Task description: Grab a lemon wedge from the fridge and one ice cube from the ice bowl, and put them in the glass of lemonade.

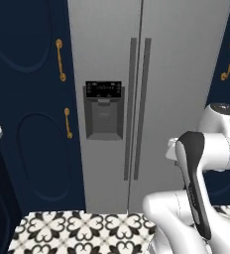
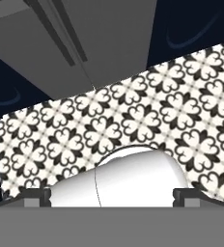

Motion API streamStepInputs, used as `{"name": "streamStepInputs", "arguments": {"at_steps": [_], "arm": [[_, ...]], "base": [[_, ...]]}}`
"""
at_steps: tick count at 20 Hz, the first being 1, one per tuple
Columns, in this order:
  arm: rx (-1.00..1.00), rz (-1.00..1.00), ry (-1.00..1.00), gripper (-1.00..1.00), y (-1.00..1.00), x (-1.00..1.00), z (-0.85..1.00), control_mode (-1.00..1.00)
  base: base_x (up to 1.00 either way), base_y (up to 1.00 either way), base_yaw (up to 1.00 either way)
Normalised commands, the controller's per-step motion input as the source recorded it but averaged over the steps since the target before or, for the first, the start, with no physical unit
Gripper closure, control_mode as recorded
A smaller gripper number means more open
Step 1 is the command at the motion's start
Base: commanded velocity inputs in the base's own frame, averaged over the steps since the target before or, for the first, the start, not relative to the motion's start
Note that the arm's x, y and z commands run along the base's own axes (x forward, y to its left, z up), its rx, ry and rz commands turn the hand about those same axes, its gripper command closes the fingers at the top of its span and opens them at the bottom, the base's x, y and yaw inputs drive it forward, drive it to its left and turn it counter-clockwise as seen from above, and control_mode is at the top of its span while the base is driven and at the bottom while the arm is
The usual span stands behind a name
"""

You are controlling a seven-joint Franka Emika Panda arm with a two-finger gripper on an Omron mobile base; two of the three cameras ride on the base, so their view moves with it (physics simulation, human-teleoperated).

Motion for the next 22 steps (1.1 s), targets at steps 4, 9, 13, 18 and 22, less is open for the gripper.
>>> {"name": "streamStepInputs", "arguments": {"at_steps": [4,9,13,18,22], "arm": [[0.00,0.00,0.00,-1.00,0.00,0.00,0.00,1.00],[0.00,0.00,0.00,-1.00,0.00,0.00,0.00,1.00],[0.00,0.00,0.00,-1.00,0.00,0.00,0.00,1.00],[0.00,0.00,0.00,-1.00,0.00,0.00,0.00,1.00],[0.00,0.00,0.00,-1.00,0.00,0.00,0.00,-1.00]], "base": [[0.01,0.42,-0.16],[0.05,0.26,-0.22],[0.02,0.18,-0.23],[0.05,0.09,-0.08],[0.00,0.00,0.00]]}}
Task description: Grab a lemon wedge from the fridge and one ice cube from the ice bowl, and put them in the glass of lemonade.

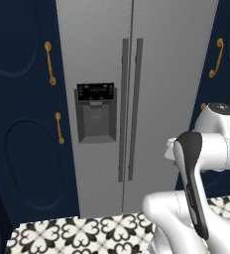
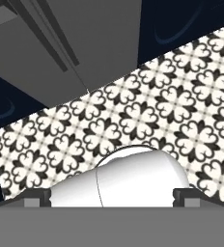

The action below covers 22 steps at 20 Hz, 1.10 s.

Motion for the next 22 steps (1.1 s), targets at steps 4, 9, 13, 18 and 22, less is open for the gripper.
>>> {"name": "streamStepInputs", "arguments": {"at_steps": [4,9,13,18,22], "arm": [[0.00,0.00,0.00,-1.00,0.01,0.00,0.00,-1.00],[0.00,0.00,0.00,-1.00,0.00,0.00,0.00,-1.00],[0.00,0.00,0.00,-1.00,0.00,0.16,0.00,-1.00],[0.00,0.02,-0.06,-1.00,0.00,0.32,0.00,-1.00],[0.00,0.00,-0.03,-1.00,0.05,0.26,0.00,-1.00]], "base": [[0.00,0.00,0.00],[0.00,0.00,0.00],[0.00,0.00,0.00],[0.00,0.00,0.00],[0.00,0.00,0.00]]}}
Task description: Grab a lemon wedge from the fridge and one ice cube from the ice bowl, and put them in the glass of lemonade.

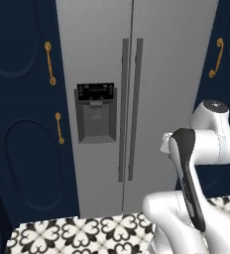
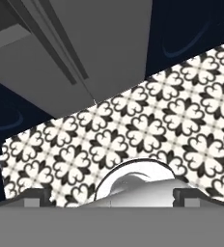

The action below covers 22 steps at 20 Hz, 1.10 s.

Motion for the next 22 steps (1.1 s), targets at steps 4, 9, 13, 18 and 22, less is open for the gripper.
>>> {"name": "streamStepInputs", "arguments": {"at_steps": [4,9,13,18,22], "arm": [[0.00,0.00,-0.06,-1.00,0.03,0.35,0.00,-1.00],[0.00,0.03,-0.02,-1.00,0.04,0.47,0.00,-1.00],[-0.02,0.05,-0.10,-1.00,0.00,0.64,-0.01,-1.00],[-0.09,0.05,-0.10,-1.00,0.00,0.57,0.00,-1.00],[-0.21,0.13,-0.07,-1.00,0.00,0.35,0.00,-1.00]], "base": [[0.00,0.00,0.00],[0.00,0.00,0.00],[0.00,0.00,0.00],[0.00,0.00,0.00],[0.00,0.00,0.00]]}}
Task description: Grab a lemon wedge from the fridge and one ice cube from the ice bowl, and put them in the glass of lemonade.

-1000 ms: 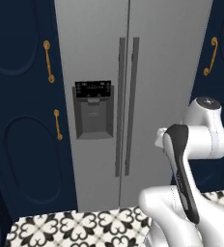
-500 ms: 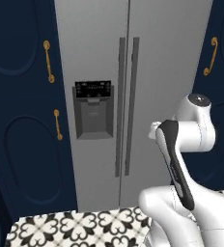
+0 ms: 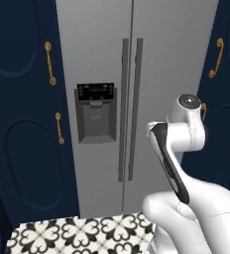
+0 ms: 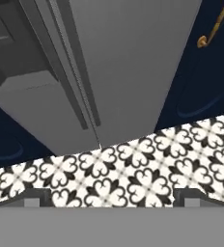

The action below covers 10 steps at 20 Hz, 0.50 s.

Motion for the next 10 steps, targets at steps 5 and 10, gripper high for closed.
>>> {"name": "streamStepInputs", "arguments": {"at_steps": [5,10], "arm": [[-0.17,0.24,-0.04,-1.00,0.00,0.25,0.00,-1.00],[-0.02,0.12,0.00,-1.00,0.00,0.24,0.00,-1.00]], "base": [[0.00,0.00,0.00],[0.00,0.00,0.00]]}}
